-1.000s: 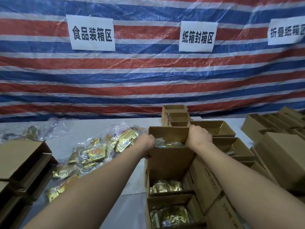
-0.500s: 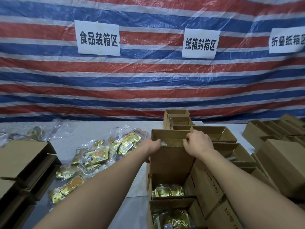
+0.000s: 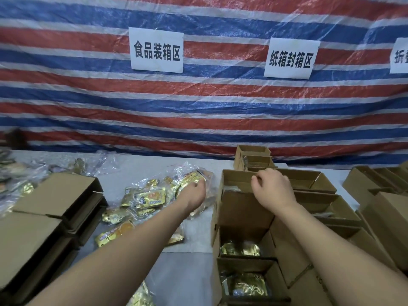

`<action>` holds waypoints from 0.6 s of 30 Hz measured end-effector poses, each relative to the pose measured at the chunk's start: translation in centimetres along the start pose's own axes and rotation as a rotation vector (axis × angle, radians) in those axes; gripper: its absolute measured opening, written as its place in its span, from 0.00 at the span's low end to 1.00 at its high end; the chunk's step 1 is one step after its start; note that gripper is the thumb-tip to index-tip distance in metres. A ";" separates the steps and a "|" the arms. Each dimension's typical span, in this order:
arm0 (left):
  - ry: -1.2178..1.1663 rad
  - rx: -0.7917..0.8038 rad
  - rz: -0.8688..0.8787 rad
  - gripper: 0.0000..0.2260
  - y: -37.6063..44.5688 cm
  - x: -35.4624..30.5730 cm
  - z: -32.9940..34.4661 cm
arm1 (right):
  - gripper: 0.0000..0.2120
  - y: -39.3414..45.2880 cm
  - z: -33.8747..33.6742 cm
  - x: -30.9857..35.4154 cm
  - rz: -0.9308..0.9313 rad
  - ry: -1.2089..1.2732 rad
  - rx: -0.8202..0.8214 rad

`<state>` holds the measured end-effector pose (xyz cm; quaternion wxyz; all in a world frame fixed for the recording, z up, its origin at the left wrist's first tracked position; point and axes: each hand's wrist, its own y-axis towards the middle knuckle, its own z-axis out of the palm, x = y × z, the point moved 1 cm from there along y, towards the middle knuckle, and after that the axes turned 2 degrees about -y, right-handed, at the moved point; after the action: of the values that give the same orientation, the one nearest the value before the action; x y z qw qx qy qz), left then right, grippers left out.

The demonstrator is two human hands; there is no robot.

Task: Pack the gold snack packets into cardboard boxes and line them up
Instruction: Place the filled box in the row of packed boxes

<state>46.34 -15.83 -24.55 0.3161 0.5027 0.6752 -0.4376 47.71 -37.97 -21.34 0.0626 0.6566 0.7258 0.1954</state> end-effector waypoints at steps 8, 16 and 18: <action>-0.039 -0.237 0.110 0.14 -8.9 6.0 -12.2 | 0.12 -6.0 -4.2 10.7 0.024 0.573 0.061; 0.189 -0.352 0.067 0.12 -20.4 16.0 -17.9 | 0.10 -14.9 -3.8 16.8 0.040 0.728 0.299; 0.195 -0.373 0.034 0.13 -23.2 19.2 -19.0 | 0.10 -16.7 -2.9 17.9 0.054 0.753 0.325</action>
<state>18.81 6.58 -26.88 0.3442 0.4865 0.7635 -0.2488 28.85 -22.11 -21.85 -0.3172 0.5593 0.7018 0.3066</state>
